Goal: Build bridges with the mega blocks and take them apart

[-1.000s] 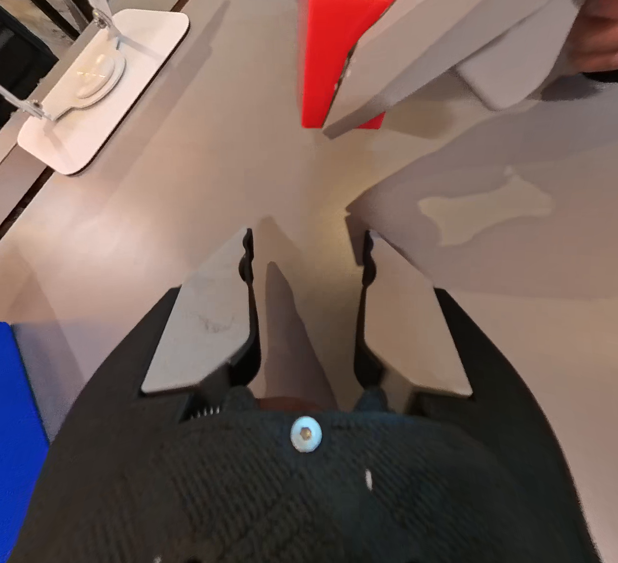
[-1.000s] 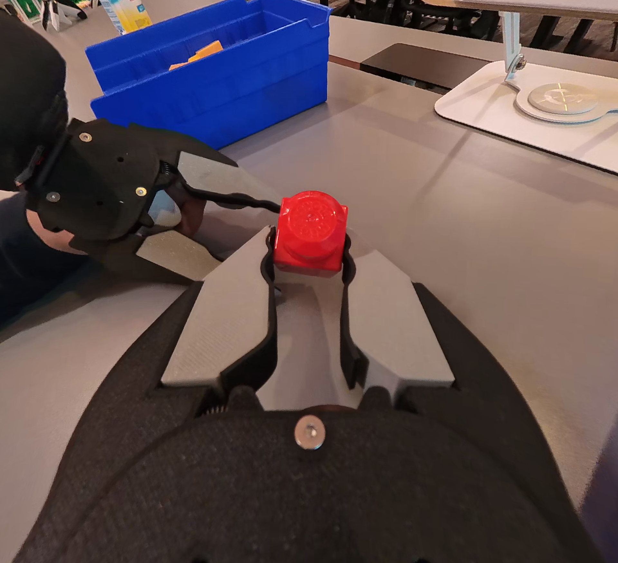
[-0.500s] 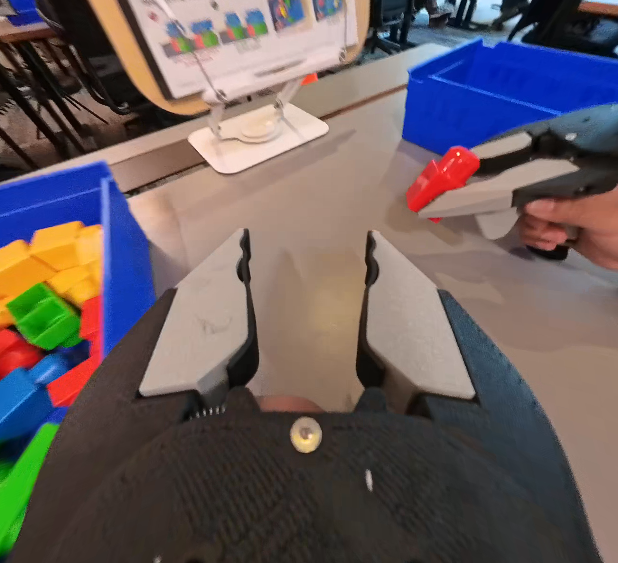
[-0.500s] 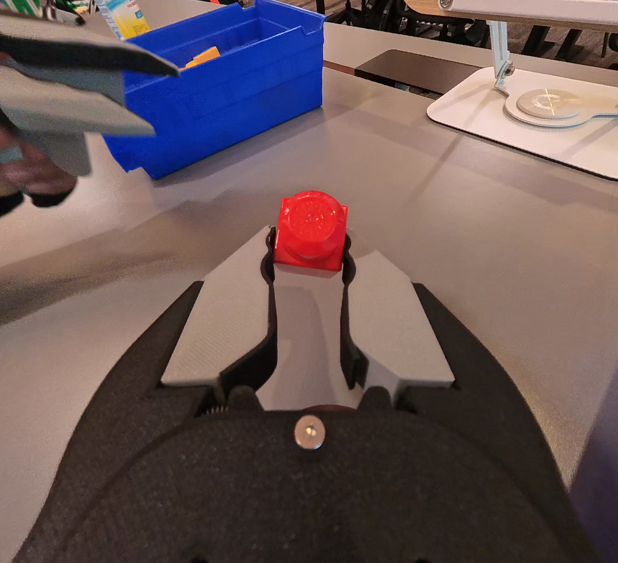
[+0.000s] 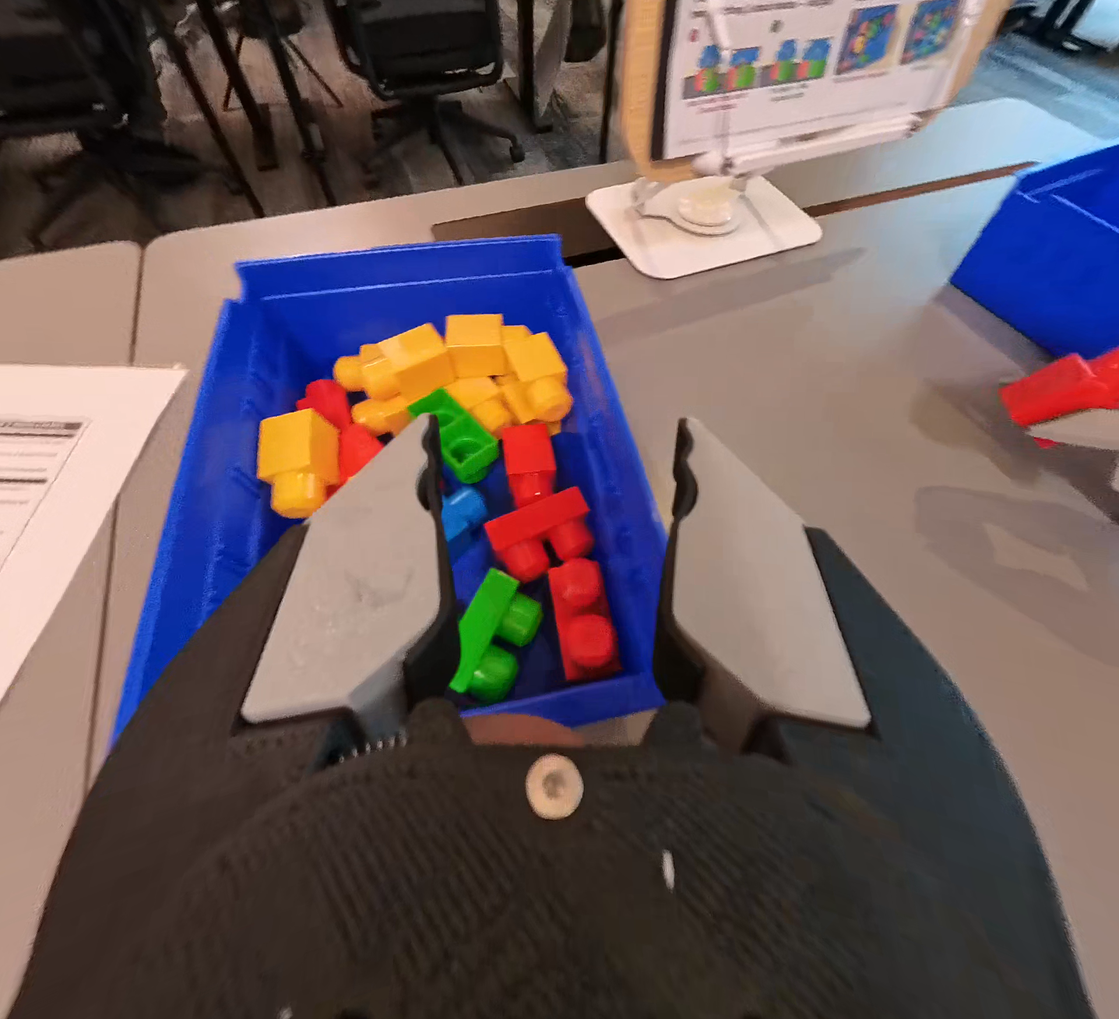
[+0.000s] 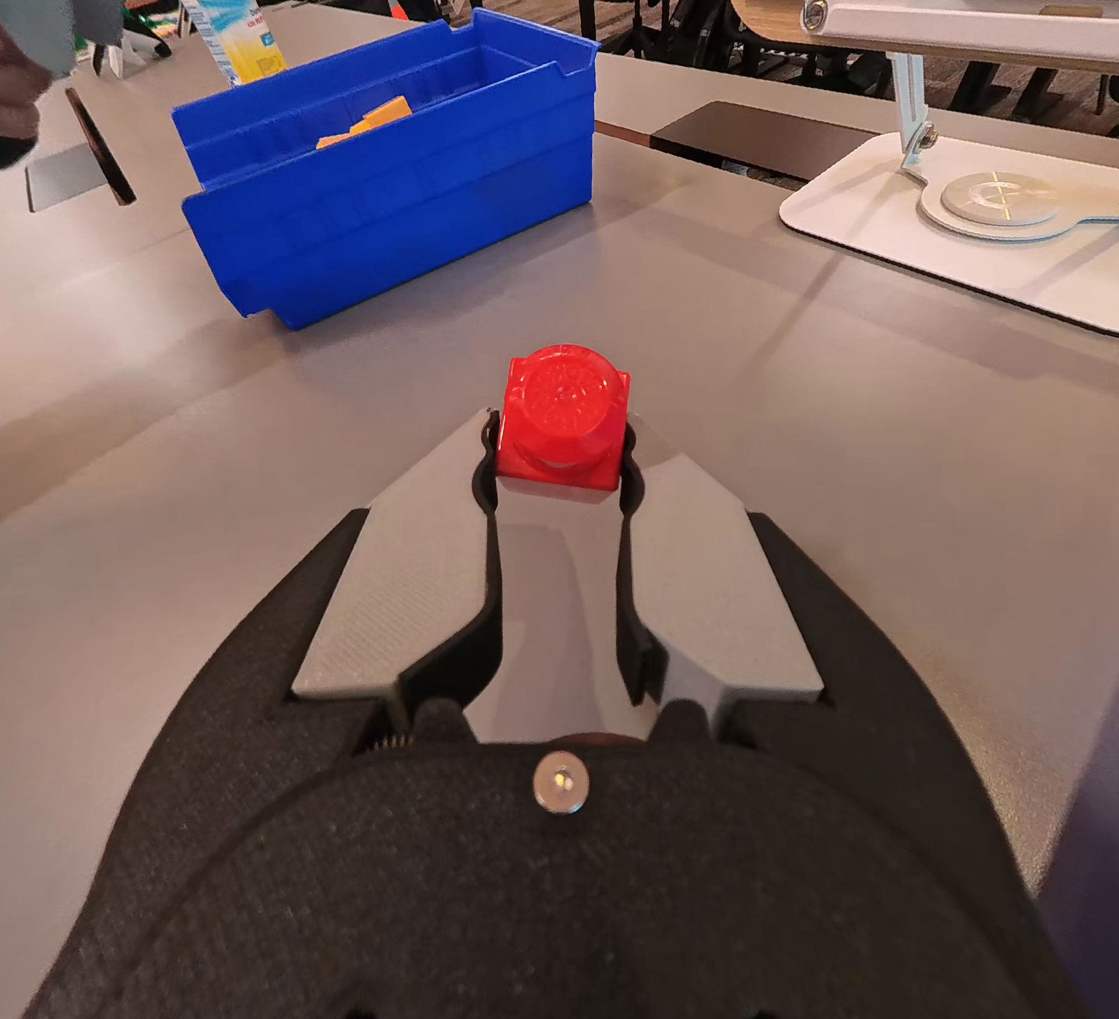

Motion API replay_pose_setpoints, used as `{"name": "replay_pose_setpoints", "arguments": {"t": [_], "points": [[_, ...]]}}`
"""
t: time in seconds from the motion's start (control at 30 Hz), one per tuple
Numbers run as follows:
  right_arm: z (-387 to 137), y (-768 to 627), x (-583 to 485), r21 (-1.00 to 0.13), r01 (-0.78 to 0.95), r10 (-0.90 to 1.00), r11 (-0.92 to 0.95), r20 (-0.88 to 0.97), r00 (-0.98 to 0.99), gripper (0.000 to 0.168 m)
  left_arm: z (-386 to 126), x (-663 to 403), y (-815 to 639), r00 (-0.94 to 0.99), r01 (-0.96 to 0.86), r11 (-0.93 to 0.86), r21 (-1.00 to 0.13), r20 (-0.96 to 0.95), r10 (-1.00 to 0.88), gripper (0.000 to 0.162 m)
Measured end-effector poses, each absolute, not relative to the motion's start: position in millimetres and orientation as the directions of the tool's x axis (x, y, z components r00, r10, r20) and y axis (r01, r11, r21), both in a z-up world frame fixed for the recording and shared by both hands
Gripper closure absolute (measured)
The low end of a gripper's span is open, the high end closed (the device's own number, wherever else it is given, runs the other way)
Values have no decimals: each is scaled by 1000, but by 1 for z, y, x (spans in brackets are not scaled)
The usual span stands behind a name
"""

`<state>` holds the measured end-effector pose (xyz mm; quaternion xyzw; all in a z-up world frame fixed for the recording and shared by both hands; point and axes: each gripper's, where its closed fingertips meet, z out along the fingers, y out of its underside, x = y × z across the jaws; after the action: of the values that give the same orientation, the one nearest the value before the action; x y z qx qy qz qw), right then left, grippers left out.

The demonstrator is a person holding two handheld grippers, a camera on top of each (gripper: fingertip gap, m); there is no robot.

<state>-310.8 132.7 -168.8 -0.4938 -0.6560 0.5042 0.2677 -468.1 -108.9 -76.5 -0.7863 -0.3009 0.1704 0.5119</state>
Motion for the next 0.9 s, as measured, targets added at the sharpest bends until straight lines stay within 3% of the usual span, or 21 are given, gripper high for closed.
{"name": "replay_pose_setpoints", "arguments": {"t": [0.37,0.7,0.9], "points": [[-172,131,-311,-922,387,916,12,-144,-373,133,-116,-516,-141,719,426,-396,-813,38,694,90],[-174,127,-311,-921,389,913,26,-137,-385,133,-142,-544,-156,737,343,-667,-662,-251,628,89],[-176,129,-312,-918,395,915,25,-138,-380,133,-181,-563,-154,727,413,-731,-542,-287,624,89]]}}
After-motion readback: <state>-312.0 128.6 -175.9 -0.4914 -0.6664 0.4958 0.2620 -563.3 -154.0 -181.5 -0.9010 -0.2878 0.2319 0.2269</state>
